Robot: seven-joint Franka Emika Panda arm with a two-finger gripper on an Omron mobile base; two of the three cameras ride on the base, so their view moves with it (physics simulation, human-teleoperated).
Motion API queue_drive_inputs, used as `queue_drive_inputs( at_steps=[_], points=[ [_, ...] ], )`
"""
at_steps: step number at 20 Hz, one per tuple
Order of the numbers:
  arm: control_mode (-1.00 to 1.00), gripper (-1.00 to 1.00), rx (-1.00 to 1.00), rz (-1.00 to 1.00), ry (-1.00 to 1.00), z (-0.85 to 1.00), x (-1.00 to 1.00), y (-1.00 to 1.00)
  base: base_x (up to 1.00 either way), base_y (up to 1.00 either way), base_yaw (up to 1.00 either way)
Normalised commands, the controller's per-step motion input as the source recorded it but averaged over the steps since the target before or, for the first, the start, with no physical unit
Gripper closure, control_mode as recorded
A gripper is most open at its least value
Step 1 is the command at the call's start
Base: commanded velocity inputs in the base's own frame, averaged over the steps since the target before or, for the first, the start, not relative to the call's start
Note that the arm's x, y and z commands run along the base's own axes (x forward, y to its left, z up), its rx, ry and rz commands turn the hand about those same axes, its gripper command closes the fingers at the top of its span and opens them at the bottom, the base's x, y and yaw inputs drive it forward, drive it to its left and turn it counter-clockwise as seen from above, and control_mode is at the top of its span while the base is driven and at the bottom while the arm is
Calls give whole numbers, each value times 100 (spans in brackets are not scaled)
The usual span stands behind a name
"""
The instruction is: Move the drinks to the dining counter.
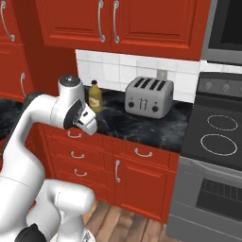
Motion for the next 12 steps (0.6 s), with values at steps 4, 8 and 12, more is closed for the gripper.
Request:
queue_drive_inputs(
  at_steps=[4,8,12],
  points=[
    [100,-100,0,0,0,0,0,0,56,32,0],
    [100,-100,0,0,0,0,0,0,34,18,0],
    [100,-100,0,0,0,0,0,0,18,16,0]
  ],
)
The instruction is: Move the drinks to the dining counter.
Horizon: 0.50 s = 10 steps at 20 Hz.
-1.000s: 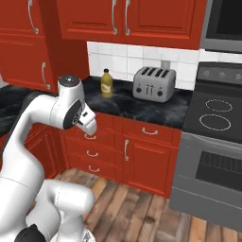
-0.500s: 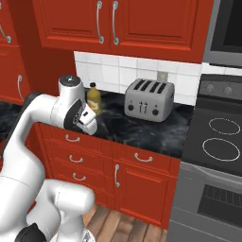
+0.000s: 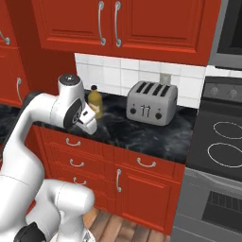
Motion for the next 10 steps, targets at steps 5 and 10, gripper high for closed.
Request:
queue_drive_inputs(
  at_steps=[5,10],
  points=[
    [100,-100,0,0,0,0,0,0,22,30,-1],
    [100,-100,0,0,0,0,0,0,17,60,-1]
  ],
)
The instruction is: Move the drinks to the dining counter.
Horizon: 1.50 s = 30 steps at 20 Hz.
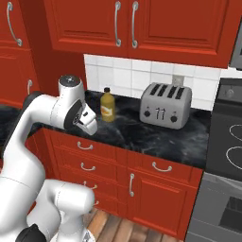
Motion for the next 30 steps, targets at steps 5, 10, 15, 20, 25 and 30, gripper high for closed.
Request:
queue_drive_inputs(
  at_steps=[5,10,15,20,25,30],
  points=[
    [100,-100,0,0,0,0,0,0,34,23,-1],
    [100,-100,0,0,0,0,0,0,46,8,-1],
    [100,-100,0,0,0,0,0,0,50,15,-6],
    [100,-100,0,0,0,0,0,0,50,30,-9],
    [100,-100,0,0,0,0,0,0,35,22,-5],
    [-100,-100,0,-1,-1,0,3,4,13,8,-3]
  ],
)
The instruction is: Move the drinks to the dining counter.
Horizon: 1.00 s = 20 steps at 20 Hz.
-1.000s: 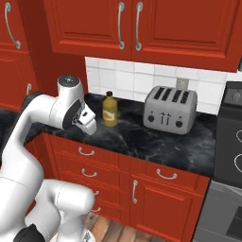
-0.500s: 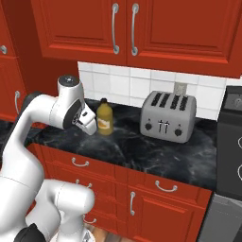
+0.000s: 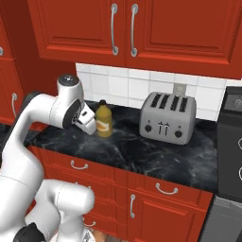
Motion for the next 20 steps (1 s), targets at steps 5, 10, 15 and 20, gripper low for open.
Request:
queue_drive_inputs(
  at_steps=[5,10,15,20],
  points=[
    [-100,-100,-3,3,-17,6,0,7,0,0,0],
    [-100,-100,-3,8,-37,22,0,-1,0,0,0],
    [-100,-100,-1,13,-39,21,0,-10,0,0,0],
    [-100,-100,-1,18,-27,2,1,-20,0,0,0]
  ],
)
